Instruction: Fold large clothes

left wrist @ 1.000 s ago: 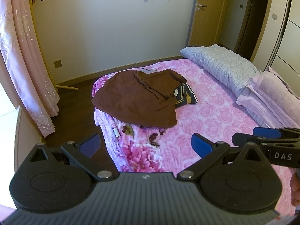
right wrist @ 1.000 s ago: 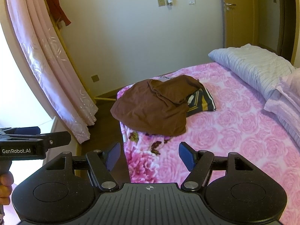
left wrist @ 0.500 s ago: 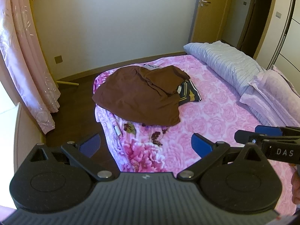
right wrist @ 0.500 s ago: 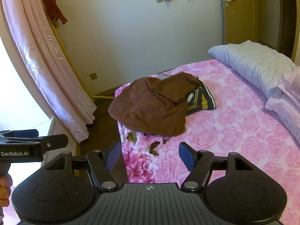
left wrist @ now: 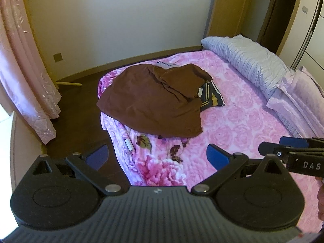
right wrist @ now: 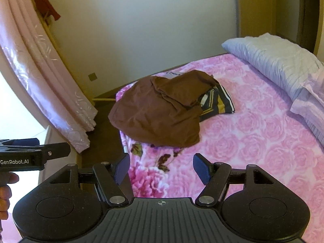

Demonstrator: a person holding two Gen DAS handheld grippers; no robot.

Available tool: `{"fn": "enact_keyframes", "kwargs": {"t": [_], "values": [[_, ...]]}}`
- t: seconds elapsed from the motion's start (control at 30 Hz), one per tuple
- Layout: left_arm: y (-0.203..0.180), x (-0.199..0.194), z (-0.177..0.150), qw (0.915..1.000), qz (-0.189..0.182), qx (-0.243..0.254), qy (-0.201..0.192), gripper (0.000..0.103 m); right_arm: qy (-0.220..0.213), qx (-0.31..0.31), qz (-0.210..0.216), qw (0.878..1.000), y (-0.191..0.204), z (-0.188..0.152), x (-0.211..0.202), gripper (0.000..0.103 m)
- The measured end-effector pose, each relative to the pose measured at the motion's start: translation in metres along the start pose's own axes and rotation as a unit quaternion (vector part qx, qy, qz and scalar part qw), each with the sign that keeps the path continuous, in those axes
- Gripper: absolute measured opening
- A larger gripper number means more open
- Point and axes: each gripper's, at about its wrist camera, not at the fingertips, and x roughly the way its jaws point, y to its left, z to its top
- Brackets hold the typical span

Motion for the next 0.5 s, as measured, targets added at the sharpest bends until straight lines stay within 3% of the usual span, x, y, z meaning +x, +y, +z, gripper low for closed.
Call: {"fn": "enact_keyframes", "kwargs": {"t": [0.5], "values": [[0.037,0.135,0.096,0.9971,-0.026,0.045,0.056,0.102,0.040,0.055,-0.020,0.997,-0.018,0.074,0.120,0.066]]}}
